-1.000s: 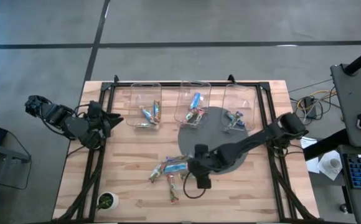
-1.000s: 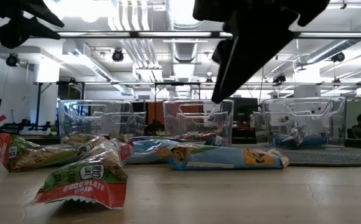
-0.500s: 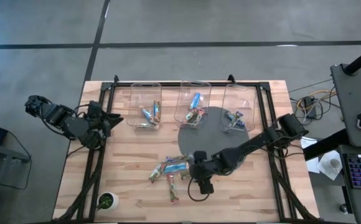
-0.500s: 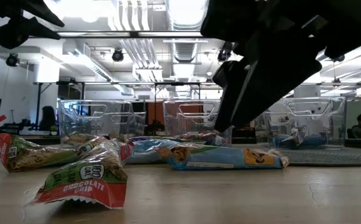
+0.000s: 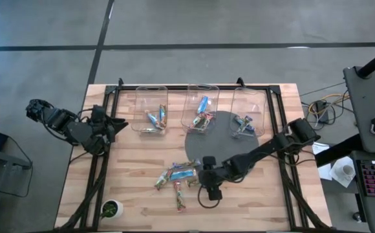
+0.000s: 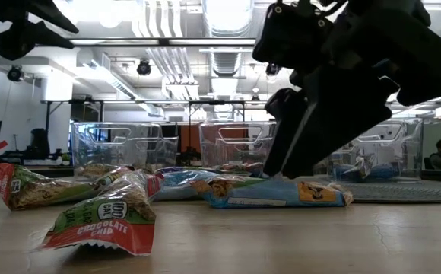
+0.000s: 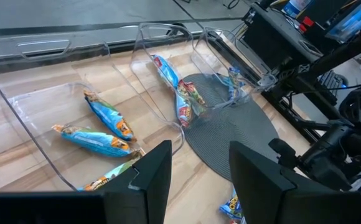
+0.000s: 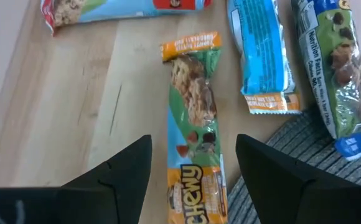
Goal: Pick and place Granola Bars by type
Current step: Put the yellow granola bar into the left transparent bin, then put the red granola bar into the middle transparent bin
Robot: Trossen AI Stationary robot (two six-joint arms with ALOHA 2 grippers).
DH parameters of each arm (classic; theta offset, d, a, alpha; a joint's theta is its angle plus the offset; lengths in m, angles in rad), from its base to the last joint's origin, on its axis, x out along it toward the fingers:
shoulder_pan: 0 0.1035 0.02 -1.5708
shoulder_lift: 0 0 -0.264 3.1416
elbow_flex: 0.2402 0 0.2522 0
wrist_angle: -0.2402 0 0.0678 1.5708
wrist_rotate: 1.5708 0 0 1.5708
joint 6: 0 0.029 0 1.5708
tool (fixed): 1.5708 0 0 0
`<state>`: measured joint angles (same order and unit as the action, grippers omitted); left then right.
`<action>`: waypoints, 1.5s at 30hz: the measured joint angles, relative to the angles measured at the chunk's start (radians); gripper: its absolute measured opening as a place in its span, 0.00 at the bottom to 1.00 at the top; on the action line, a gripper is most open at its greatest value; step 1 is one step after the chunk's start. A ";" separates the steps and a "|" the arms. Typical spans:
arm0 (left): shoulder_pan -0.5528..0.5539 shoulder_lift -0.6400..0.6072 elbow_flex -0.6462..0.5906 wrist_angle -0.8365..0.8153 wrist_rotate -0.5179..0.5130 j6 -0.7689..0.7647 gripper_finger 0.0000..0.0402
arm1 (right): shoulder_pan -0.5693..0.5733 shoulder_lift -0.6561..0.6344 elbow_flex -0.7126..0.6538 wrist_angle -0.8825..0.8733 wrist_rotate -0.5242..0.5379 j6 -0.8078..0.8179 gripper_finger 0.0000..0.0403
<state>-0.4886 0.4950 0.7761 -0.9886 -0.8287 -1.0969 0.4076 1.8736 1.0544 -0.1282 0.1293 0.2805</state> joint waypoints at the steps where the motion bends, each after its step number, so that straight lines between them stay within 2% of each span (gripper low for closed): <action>1: 0.000 0.000 -0.003 0.000 0.000 -0.001 0.35 | 0.000 0.001 -0.008 0.014 0.000 0.003 0.56; 6: 0.000 0.000 -0.032 0.000 0.000 -0.044 0.35 | 0.000 0.040 -0.018 0.046 -0.003 0.007 0.56; 12: 0.000 0.000 -0.051 0.000 0.001 -0.084 0.35 | 0.000 0.082 0.035 0.030 -0.003 0.011 0.56; 18: 0.000 0.000 -0.053 0.001 0.001 -0.083 0.35 | 0.000 0.092 0.085 -0.056 -0.003 0.142 0.55; 22: 0.000 -0.001 -0.053 0.000 0.001 -0.066 0.35 | 0.000 0.094 0.108 -0.113 -0.003 0.197 0.47; 28: 0.000 -0.001 -0.053 0.000 0.001 -0.038 0.35 | -0.002 0.095 0.197 -0.140 0.000 0.234 0.30; 34: 0.000 -0.001 -0.053 0.000 0.001 -0.023 0.35 | -0.034 0.095 0.365 -0.377 0.013 0.331 0.15; 39: 0.000 -0.001 -0.053 0.000 0.001 0.005 0.35 | -0.072 0.093 0.482 -0.462 0.047 0.234 0.08; 45: 0.000 -0.001 -0.053 0.000 0.001 0.005 0.35 | -0.105 0.094 0.449 -0.569 0.049 0.230 0.06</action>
<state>-0.4885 0.4942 0.7227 -0.9882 -0.8280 -1.0916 0.3030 1.9678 1.5031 -0.6970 0.1781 0.5106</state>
